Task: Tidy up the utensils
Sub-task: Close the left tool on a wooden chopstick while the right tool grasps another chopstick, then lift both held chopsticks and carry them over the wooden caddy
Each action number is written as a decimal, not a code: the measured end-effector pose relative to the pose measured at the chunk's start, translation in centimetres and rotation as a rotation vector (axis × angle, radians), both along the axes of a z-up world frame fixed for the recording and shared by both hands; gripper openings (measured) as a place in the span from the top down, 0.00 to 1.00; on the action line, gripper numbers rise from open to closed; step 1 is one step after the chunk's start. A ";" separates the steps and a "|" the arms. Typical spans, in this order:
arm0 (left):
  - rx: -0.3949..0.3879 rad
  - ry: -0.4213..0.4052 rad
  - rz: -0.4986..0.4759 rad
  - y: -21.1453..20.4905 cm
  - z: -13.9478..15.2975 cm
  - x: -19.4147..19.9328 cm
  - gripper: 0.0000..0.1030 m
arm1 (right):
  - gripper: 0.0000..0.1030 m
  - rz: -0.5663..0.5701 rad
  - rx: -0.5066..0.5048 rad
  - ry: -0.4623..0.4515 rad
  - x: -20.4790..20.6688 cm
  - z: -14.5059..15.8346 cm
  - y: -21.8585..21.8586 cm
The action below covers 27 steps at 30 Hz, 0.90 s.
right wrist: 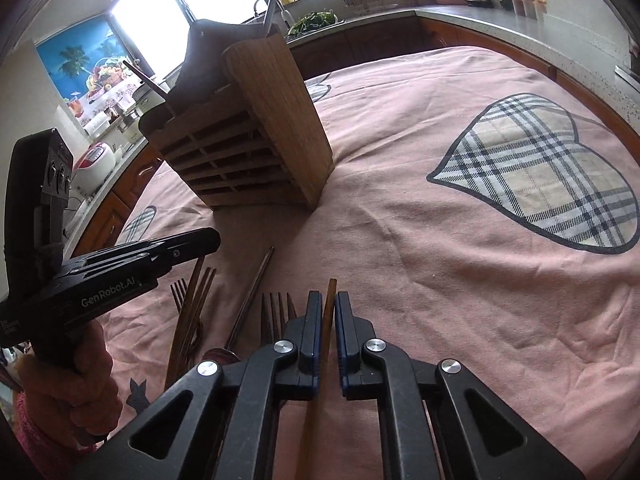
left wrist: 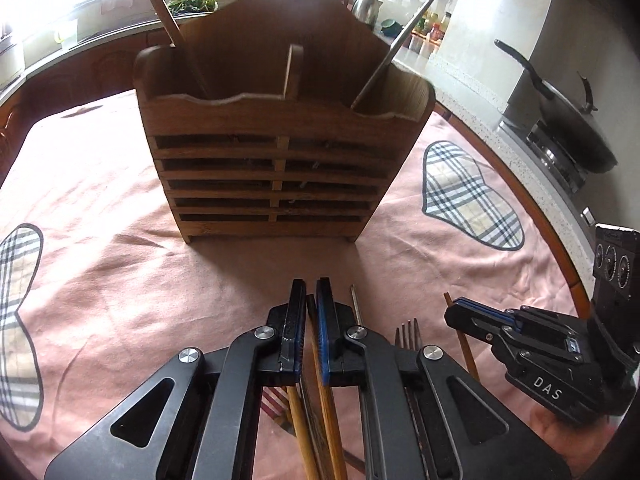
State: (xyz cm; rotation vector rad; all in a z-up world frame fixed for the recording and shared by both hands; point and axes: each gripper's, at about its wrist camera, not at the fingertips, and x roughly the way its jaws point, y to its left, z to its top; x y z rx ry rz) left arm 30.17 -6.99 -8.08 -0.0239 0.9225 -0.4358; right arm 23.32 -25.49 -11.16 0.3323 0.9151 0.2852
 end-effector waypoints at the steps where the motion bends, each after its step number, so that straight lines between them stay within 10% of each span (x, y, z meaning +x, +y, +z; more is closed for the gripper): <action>1: -0.016 -0.008 0.003 0.3 0.5 -0.4 0.96 | 0.95 -0.006 0.004 -0.011 -0.2 0.4 -0.2; 27: -0.183 -0.225 0.142 8.1 9.7 -11.7 0.96 | 0.95 -0.004 0.049 -0.238 -6.1 9.2 0.4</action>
